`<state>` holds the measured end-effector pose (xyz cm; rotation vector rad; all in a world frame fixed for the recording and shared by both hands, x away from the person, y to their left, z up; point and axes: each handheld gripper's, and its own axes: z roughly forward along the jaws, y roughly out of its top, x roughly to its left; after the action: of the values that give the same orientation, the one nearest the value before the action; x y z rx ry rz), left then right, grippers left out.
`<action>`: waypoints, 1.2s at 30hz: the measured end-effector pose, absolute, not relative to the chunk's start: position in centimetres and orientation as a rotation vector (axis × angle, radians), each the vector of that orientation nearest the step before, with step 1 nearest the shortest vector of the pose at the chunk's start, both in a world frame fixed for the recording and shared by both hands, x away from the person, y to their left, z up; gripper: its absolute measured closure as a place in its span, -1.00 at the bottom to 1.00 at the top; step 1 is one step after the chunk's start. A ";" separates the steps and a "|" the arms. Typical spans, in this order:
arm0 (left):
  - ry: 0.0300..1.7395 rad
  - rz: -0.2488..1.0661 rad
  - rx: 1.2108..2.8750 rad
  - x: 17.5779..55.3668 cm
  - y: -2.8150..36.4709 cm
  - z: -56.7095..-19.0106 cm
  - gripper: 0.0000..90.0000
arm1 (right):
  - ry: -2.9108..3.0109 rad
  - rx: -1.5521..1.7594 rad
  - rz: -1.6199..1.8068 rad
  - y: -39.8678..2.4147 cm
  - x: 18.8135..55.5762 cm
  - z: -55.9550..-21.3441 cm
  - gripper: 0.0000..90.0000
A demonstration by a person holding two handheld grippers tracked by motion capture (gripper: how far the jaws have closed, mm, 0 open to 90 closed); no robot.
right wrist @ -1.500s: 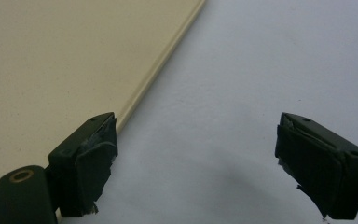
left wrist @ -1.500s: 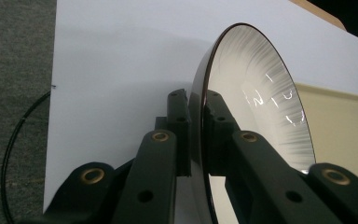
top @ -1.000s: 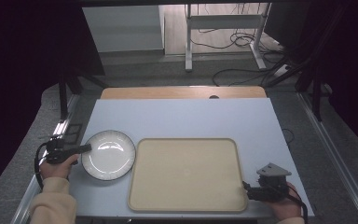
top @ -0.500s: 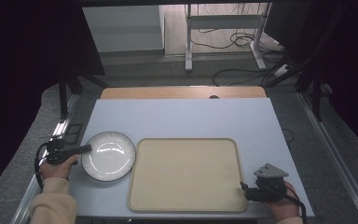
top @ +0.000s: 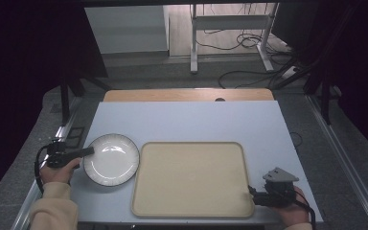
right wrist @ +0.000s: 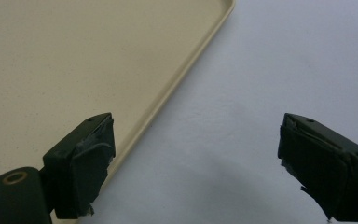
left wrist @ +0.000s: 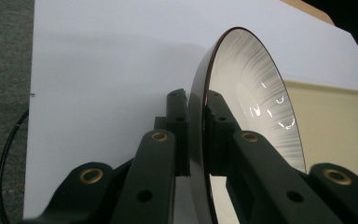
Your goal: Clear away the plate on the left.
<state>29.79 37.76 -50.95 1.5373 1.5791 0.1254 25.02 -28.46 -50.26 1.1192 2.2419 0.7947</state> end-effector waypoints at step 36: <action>1.419 0.051 1.410 29.3 35.9 -48.5 0.83 | 2.228 1.154 0.813 -28.7 25.0 -50.0 -0.75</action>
<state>29.30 35.90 -48.47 1.4099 1.4185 0.0509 25.01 -28.72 -50.03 1.1542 2.2279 0.8130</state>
